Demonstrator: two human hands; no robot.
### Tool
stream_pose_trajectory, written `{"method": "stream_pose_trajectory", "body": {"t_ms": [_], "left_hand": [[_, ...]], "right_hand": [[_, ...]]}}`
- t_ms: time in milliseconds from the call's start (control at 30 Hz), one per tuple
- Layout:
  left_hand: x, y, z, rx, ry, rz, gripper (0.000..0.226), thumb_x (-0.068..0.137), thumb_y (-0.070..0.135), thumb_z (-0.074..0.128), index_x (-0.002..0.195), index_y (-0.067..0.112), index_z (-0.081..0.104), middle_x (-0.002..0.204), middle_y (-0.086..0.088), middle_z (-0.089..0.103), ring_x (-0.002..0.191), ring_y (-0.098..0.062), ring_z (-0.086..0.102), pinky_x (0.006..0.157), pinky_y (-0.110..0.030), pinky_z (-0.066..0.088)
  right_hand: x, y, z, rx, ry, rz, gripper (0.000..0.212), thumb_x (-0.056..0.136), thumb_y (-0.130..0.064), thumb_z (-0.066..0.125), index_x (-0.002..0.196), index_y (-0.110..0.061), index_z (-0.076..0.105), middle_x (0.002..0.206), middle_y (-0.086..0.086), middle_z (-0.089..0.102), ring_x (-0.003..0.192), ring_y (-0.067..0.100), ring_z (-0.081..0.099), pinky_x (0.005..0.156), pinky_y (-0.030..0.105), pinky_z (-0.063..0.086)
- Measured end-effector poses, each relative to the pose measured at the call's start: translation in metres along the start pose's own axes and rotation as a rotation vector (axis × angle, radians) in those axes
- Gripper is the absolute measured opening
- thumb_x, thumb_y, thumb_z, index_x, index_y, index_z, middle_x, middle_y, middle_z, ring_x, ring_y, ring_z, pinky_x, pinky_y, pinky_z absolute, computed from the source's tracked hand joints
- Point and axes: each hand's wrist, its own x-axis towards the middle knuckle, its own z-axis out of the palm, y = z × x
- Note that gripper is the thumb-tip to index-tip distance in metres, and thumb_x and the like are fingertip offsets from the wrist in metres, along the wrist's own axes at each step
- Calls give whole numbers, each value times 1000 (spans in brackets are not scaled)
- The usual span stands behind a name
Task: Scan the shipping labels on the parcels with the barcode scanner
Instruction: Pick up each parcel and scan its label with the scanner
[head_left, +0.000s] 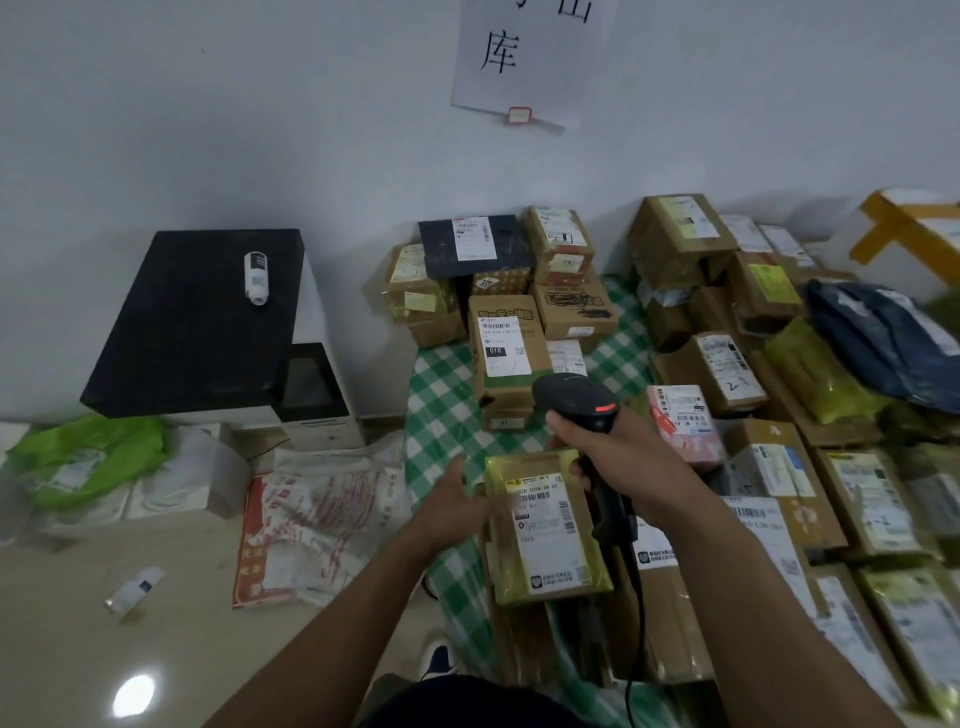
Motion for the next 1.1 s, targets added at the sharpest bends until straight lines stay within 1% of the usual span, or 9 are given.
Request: {"method": "stream_pose_trajectory", "body": {"t_ms": [33, 133, 267, 367, 533, 633, 800, 900, 1100], "left_hand": [[6, 8, -5, -9, 35, 29, 104, 84, 45, 83, 162, 20, 19, 149, -2, 50, 129, -23, 54, 102, -38, 50], [37, 36, -17, 18, 154, 85, 81, 92, 51, 72, 157, 22, 33, 160, -6, 41, 138, -26, 49, 108, -44, 45], [86, 76, -18, 35, 226, 110, 58, 100, 41, 65, 150, 19, 44, 148, -3, 54, 119, -15, 55, 90, -30, 43], [118, 87, -14, 20, 234, 97, 54, 98, 42, 67, 144, 21, 50, 143, -1, 61, 123, -21, 61, 103, -39, 48], [151, 81, -9, -35, 200, 3, 57, 100, 39, 64, 150, 21, 46, 150, -2, 56, 134, -26, 55, 114, -47, 44], [165, 71, -13, -98, 193, -55, 49, 102, 30, 62, 147, 19, 48, 144, -4, 59, 126, -26, 60, 108, -48, 49], [173, 52, -16, -341, 186, -106, 55, 96, 23, 69, 147, 25, 49, 139, -6, 63, 119, -25, 65, 104, -50, 54], [148, 44, -17, -533, 160, -78, 55, 95, 12, 70, 144, 27, 51, 133, -8, 64, 112, -26, 68, 94, -44, 61], [72, 31, -21, -687, 91, 90, 60, 93, 4, 69, 144, 27, 47, 126, -10, 68, 113, -26, 69, 97, -39, 58]], "right_hand": [[1, -4, 0, 5, 2, -5, 17, 97, -32, 73, 111, -22, 71, 95, 5, 76, 66, 16, 59, 63, 35, 50], [7, -16, -3, 14, 5, -26, 16, 98, -32, 72, 112, -23, 70, 96, 9, 76, 64, 16, 58, 61, 32, 49], [16, -30, -9, 83, 7, -45, 16, 99, -29, 71, 113, -21, 69, 92, 9, 75, 59, 15, 57, 57, 30, 47], [24, -31, -12, 107, 18, -18, 14, 98, -28, 72, 112, -23, 69, 92, 8, 75, 59, 14, 57, 57, 29, 48], [31, -22, -16, 66, 26, 22, 13, 99, -28, 71, 112, -25, 69, 101, 13, 76, 62, 14, 58, 56, 27, 49], [33, -17, -19, 61, 47, 49, 15, 98, -29, 72, 112, -25, 69, 101, 11, 78, 64, 14, 60, 58, 27, 51], [36, -9, -26, 81, 72, 55, 17, 98, -28, 72, 114, -27, 69, 96, 9, 77, 63, 14, 60, 59, 28, 51], [35, -7, -26, 84, 81, 46, 18, 97, -29, 72, 114, -24, 70, 92, 5, 77, 63, 15, 60, 59, 28, 51], [33, -4, -24, 107, 236, -29, 17, 91, -30, 80, 106, -29, 71, 87, 11, 76, 64, 17, 66, 64, 34, 54]]}}
